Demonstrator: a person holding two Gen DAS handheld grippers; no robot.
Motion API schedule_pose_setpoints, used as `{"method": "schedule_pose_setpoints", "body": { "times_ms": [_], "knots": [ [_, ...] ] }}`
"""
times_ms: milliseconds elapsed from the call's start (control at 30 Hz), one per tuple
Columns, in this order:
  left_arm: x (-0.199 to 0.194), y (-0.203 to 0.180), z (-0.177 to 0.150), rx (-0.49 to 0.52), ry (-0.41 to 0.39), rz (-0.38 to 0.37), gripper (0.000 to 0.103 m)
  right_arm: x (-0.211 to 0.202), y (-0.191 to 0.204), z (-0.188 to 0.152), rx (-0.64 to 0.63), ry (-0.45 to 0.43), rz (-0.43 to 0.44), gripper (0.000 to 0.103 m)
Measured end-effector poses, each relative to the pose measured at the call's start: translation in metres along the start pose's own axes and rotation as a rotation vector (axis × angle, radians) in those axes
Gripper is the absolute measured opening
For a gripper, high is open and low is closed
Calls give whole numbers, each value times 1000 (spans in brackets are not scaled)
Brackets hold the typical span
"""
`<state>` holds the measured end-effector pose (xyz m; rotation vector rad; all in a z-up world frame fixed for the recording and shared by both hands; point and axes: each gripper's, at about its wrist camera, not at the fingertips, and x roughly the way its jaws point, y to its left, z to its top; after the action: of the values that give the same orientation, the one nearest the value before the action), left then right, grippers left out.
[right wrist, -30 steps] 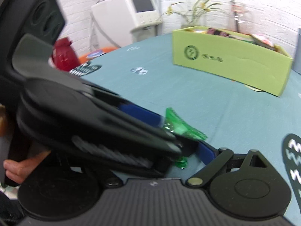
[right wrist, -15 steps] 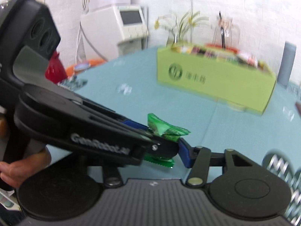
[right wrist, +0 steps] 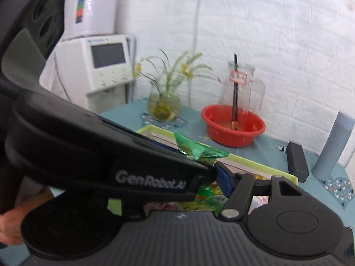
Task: Organize snacks
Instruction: 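Carry the green candy packet into the green box and release it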
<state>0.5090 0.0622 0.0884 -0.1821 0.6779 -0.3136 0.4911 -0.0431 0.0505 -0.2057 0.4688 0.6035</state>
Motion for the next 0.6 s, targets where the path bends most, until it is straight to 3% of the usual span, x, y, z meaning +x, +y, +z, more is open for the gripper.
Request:
{"method": "schedule_pose_setpoints", "body": {
  "times_ms": [100, 167, 233, 300, 367, 433, 600],
  "knots": [
    [38, 10, -1, 2, 70, 21, 7, 32, -15, -7, 33, 95, 17, 66],
    [45, 16, -8, -6, 64, 9, 10, 35, -15, -14, 17, 89, 18, 70],
    [39, 17, -10, -4, 26, -1, 31, 30, -12, -16, 11, 81, 0, 74],
    [31, 14, -7, -2, -23, 33, 65, 25, -11, -15, 14, 68, -31, 88],
    [17, 9, -6, 13, -71, 42, 69, 14, -14, -12, 32, 41, -56, 96],
    [-6, 1, -7, 34, -122, 47, 71, -9, -15, -11, 57, -6, -26, 97],
    [-74, -19, -29, 60, -252, 49, 87, -82, 7, -25, 65, -108, -18, 102]
  ]
}}
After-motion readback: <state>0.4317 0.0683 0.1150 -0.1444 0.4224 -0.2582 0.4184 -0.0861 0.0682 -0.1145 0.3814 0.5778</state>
